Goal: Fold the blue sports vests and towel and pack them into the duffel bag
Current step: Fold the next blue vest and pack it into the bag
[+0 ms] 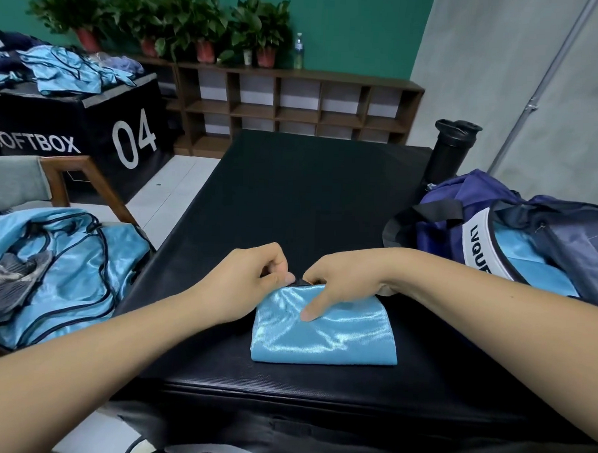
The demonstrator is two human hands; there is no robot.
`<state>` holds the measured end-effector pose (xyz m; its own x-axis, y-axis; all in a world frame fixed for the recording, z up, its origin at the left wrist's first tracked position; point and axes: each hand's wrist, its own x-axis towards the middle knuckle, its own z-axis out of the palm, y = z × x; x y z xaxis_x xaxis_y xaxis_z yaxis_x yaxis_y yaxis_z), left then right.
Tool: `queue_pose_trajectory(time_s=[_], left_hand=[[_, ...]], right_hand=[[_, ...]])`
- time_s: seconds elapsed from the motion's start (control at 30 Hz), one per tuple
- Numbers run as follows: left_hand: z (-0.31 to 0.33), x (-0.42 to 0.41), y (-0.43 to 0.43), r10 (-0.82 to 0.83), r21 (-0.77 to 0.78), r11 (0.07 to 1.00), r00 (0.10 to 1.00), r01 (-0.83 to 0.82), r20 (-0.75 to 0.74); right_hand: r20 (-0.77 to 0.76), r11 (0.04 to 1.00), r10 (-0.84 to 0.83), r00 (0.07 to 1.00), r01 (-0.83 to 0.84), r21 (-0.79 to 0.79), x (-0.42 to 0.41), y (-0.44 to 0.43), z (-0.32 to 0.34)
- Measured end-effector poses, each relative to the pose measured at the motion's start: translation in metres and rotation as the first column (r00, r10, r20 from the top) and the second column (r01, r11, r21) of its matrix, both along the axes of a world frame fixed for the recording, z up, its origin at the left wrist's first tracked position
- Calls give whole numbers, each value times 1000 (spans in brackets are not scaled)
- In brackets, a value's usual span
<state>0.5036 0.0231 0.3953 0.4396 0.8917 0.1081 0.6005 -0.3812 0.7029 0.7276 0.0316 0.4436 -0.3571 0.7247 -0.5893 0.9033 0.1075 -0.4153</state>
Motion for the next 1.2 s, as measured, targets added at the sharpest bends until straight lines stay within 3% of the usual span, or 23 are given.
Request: queue_pose_trajectory(time_s=[0.23,0.33,0.47,0.73,0.9,1.03,1.2], left_hand=[[11,-8,3,85,-82,994,982,-72,171],[20,-6,-1,99,-192,980,968,-55,230],[31,8,-9,46,-215,977,964,12,262],[56,53,-10,-4,-117,992,960,38,282],[75,96,-19,-70,-67,994,957,92,282],[84,134,-28,-174,-6,984,958,181,227],[93,192,-37,-335,110,941,920,319,203]], right_hand=[[-153,999,-34,988,30,-27,3,-17,22],[-167,997,-23,986,36,73,11,-24,37],[-203,980,-15,979,55,191,36,-38,69],[-277,918,-104,955,199,342,128,-69,152],[-282,883,-207,937,303,358,198,-81,188],[-235,852,-304,923,374,367,249,-82,186],[-68,844,-337,939,333,420,296,-74,152]])
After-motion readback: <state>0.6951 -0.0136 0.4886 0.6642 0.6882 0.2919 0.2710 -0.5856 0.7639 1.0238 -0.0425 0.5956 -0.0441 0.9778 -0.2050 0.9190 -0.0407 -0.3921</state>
